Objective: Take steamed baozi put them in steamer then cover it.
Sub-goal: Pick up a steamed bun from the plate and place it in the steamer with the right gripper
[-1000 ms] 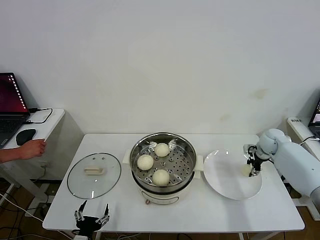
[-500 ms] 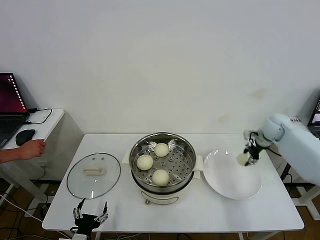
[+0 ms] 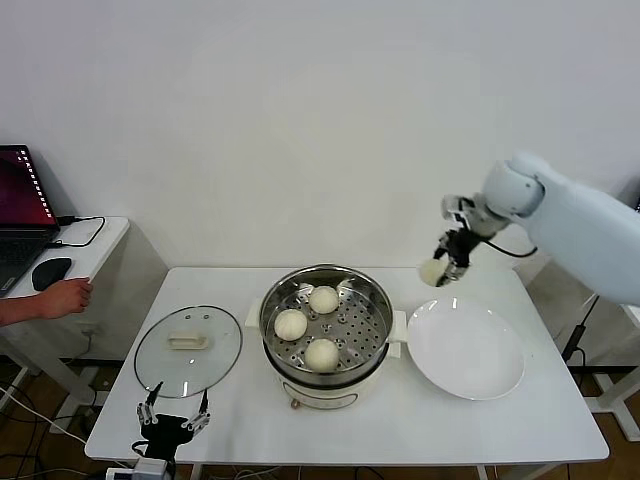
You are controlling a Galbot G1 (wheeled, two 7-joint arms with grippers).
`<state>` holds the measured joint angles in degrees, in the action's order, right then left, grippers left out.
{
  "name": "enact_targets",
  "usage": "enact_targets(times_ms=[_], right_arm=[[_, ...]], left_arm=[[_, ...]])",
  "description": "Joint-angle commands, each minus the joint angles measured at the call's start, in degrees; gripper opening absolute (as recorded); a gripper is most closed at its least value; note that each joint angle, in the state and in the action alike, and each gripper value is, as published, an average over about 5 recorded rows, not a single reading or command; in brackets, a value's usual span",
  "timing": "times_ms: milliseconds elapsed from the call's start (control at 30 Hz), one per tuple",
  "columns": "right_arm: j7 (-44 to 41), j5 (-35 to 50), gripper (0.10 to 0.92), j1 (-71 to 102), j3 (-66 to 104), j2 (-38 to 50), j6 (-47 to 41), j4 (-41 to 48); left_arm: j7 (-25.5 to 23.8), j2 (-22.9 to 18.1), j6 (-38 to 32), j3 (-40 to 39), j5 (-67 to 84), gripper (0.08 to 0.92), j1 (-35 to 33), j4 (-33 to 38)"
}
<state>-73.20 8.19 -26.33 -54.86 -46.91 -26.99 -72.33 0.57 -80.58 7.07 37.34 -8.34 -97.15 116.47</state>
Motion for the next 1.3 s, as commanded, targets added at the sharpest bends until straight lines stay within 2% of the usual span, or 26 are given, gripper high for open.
enact_targets(times_ms=[33,667,1300], right_arm=[[0.12,13.87,0.585,-11.26,-10.89,-8.52,-6.73,-1.63],[2.30,13.09,0.585,-2.92,-11.36,-21.55,-9.48,4.18],[3.94,8.95,0.585,2.36,-12.66,-18.65,-12.23,1.22]], left_arm=[[0.15,0.14,0.10,0.15,0.41,0.823,0.15,1.17],[-0.04,0.46,0.23,0.75,2.32,0.823,2.02,0.17],[-0.24,0.55,0.13,0.15,2.51,0.823,2.53,-0.85]])
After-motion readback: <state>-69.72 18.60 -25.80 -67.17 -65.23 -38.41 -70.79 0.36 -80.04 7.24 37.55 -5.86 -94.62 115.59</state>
